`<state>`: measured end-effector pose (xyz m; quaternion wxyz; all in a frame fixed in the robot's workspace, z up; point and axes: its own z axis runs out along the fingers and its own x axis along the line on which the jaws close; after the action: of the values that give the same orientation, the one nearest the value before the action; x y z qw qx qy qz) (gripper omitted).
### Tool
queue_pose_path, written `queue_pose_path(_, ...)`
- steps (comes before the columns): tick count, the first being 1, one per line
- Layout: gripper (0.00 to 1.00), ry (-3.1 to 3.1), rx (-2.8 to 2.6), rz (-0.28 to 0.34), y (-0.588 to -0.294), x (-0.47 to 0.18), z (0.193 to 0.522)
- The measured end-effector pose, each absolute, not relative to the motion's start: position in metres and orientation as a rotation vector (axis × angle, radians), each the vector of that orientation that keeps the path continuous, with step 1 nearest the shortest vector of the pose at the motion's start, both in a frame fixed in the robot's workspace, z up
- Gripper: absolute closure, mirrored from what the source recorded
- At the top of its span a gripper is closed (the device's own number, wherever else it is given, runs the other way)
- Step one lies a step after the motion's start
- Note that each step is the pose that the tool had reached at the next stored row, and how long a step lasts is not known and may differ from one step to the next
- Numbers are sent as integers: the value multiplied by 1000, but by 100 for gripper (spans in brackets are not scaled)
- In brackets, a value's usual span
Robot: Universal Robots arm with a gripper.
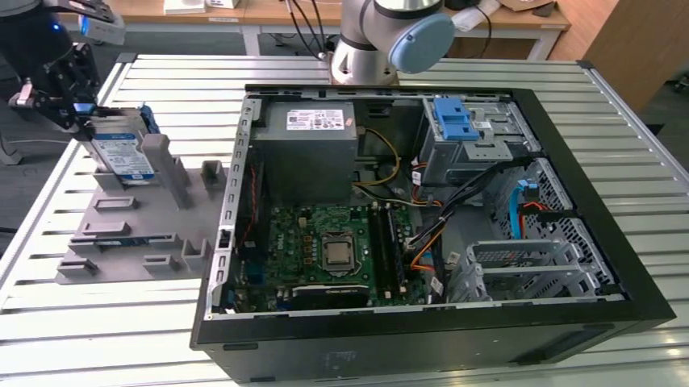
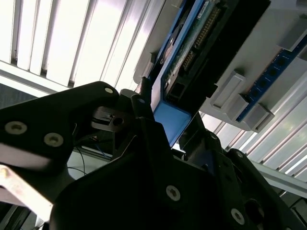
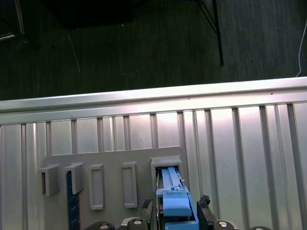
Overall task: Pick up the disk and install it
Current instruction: 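Pick up the disk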
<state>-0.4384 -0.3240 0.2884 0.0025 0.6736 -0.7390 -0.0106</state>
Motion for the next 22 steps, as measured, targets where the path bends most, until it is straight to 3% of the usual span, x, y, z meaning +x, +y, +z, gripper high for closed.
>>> queue_pose_path(17,52,-2318,2113,-33,-325,-438,287)
queue_pose_path(22,62,-2318,2113,-33,-325,-438,287)
